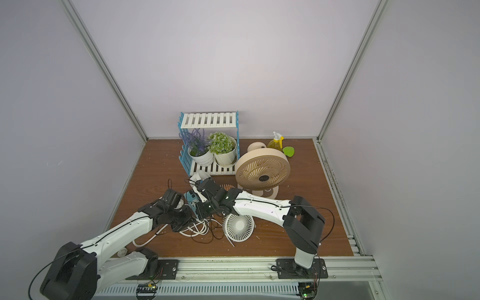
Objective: Unplug the desk fan from the power strip
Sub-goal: Pick up the plug from the center of the board, then place the plug at the center of the board.
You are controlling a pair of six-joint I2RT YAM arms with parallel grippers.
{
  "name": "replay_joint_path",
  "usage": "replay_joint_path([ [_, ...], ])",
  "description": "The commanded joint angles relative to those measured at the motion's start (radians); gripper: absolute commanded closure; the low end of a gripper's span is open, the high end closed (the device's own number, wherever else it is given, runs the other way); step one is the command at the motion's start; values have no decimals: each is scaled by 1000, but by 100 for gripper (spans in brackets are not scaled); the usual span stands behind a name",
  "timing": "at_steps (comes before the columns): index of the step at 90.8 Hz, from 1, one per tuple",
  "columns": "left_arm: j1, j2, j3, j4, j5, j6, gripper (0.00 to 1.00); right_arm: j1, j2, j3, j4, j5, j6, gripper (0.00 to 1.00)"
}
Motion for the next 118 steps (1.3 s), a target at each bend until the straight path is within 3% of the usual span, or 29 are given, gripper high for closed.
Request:
replay_joint_path([
  [1,-7,-68,50,-143,-88,21,100,-5,-40,3,-6,12,-1,100],
  [24,4,-300,167,-505,-418,29,100,-20,-55,-9,-6,14,-4,100],
  [47,167,-391,235,-593,-533,27,100,-31,-71,-23,-20,1,-12,100],
  [70,250,-332,360,-596,-711,57,100,-32,-76,-35,-37,-20,-19,100],
  [85,277,-233,453,-592,-873,-5,100,-24,-61,-27,-54,-55,-34,100],
  [110,506,-54,563,-576,-750,-31,98,29,-10,29,-139,-60,-105,100],
  [115,541,-31,554,-565,-710,-36,94,42,-1,44,-165,-52,-125,100],
  [118,559,-19,545,-557,-690,-39,87,49,4,52,-179,-47,-135,100],
])
